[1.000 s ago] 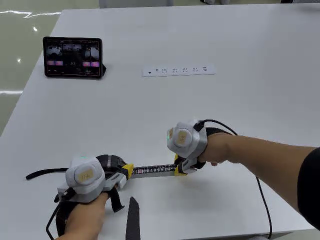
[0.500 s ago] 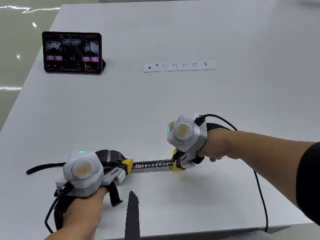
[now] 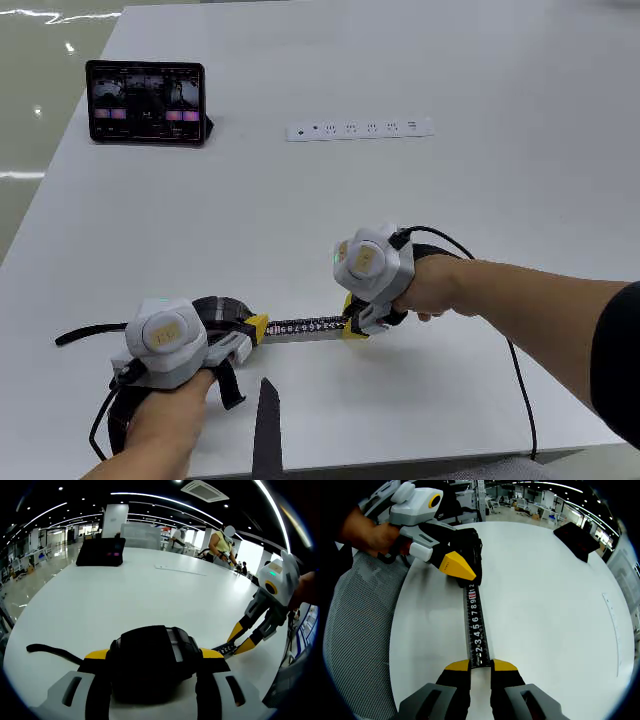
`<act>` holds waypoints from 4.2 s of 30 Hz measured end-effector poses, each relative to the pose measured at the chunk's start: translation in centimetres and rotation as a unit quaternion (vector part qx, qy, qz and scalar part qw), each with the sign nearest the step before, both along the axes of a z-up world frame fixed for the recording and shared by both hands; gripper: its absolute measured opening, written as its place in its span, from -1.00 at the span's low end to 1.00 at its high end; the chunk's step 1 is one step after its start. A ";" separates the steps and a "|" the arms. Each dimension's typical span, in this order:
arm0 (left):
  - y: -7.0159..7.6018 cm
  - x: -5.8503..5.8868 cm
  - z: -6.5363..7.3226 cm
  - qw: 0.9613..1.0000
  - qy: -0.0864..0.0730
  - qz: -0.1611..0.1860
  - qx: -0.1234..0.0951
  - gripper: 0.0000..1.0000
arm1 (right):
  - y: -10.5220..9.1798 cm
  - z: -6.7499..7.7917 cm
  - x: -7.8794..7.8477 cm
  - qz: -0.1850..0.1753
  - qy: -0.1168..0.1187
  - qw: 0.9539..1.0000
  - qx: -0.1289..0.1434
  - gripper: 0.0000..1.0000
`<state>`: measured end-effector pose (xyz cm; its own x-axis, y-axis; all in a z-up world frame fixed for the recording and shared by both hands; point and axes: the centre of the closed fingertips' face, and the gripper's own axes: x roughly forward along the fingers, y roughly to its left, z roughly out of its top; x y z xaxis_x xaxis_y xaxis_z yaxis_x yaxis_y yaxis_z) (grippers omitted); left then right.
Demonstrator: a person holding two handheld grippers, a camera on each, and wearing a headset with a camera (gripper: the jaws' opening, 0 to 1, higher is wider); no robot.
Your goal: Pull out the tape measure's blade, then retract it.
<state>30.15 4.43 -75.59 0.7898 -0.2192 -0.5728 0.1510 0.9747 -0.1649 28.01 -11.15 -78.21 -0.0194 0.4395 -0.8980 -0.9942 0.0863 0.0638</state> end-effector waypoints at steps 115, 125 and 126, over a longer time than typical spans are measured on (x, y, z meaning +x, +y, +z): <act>0.0 0.0 -0.2 0.999 0.018 -0.004 -0.034 0.28 | 7.3 -0.2 -0.2 -0.015 -0.005 0.997 0.078 -0.78; -0.1 0.1 -0.2 0.999 0.019 -0.004 -0.036 0.28 | 8.0 0.2 -0.5 -0.013 -0.004 0.995 0.102 -0.78; -0.1 0.1 -0.2 0.999 0.019 -0.005 -0.036 0.28 | 8.1 0.2 -0.4 -0.014 -0.003 0.995 0.102 -0.78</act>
<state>30.21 4.37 -75.75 0.7653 -0.2677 -0.5853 0.1519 0.9588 -0.2399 27.64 -3.09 -77.99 0.0017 0.6134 -0.7898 -0.9920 0.1007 0.0761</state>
